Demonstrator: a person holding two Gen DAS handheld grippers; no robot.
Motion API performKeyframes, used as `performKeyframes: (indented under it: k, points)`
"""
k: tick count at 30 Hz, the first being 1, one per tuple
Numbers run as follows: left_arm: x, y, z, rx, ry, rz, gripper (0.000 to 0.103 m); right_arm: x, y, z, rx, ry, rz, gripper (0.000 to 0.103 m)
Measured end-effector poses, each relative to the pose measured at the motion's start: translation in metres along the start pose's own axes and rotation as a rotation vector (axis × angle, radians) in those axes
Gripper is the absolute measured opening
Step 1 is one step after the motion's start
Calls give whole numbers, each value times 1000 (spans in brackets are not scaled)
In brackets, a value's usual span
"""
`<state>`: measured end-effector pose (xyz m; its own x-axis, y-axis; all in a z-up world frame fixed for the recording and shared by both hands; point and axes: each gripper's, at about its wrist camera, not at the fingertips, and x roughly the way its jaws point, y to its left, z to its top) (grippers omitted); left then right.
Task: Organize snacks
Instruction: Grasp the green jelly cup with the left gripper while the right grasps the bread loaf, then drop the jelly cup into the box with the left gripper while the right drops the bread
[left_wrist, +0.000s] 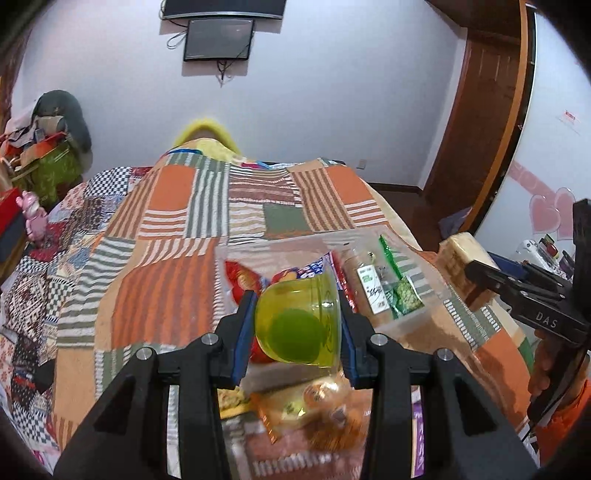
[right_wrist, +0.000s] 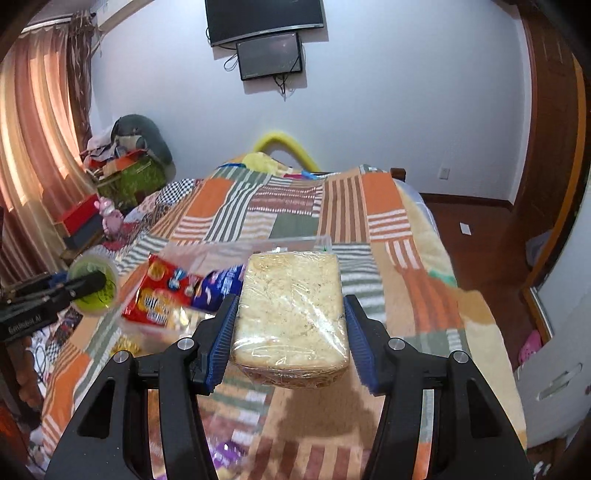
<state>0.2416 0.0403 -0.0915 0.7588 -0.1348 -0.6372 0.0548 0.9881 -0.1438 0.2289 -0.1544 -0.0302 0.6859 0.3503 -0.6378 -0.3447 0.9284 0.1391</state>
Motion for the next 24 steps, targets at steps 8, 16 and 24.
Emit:
performKeyframes:
  k: [8,16,24]
  points:
    - [47,-11,8,21,47,-9,40,31,1,6,10,21,14,53]
    - [85,-13,10,37,94,17,40,61,1,4,4,71,29,53]
    - [98,-8,7,12,136,19,40,74,-2,4,12,126,43,54]
